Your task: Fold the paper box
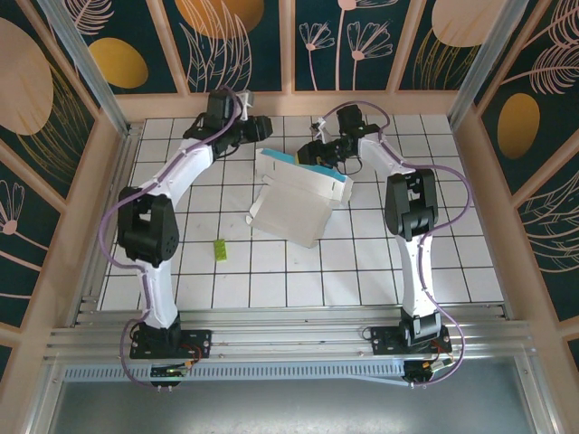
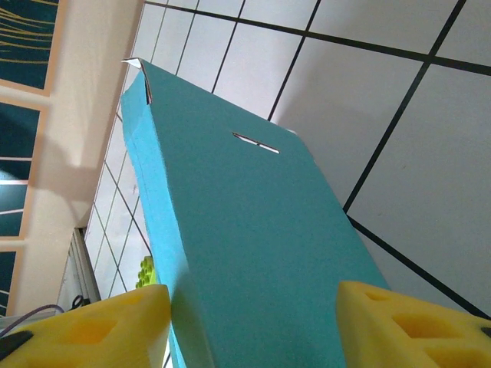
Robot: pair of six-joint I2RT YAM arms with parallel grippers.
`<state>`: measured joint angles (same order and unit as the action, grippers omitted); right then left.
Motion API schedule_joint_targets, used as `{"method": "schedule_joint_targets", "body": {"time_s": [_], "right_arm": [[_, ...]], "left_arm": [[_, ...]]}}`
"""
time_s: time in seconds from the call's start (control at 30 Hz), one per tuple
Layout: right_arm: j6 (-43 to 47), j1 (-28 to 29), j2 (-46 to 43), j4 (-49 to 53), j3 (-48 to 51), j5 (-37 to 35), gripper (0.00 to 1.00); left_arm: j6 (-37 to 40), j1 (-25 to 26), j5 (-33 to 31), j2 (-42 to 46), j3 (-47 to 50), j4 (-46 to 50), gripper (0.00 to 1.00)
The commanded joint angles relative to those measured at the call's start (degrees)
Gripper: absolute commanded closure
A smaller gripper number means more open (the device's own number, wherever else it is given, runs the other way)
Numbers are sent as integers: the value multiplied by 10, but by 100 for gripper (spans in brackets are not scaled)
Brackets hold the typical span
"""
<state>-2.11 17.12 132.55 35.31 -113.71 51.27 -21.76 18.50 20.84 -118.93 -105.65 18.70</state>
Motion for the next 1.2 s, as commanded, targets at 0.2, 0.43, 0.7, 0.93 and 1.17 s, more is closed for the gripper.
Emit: {"method": "schedule_joint_targets", "body": {"time_s": [0.2, 0.43, 0.7, 0.93, 1.17], "right_arm": [[3, -2, -26, 13, 8, -10, 41], [4, -2, -26, 15, 8, -12, 41], [1, 0, -26, 12, 11, -14, 42], [7, 2, -26, 15, 12, -18, 42], [9, 2, -24, 17, 9, -21, 42]], "left_arm": [[56, 12, 31, -52, -40, 111, 57], [31, 12, 64, -54, -25, 84, 58], [-45, 12, 169, -55, 25, -10, 68], [-42, 12, 102, -36, 55, -9, 55], [11, 12, -13, -6, 61, 16, 47]]}}
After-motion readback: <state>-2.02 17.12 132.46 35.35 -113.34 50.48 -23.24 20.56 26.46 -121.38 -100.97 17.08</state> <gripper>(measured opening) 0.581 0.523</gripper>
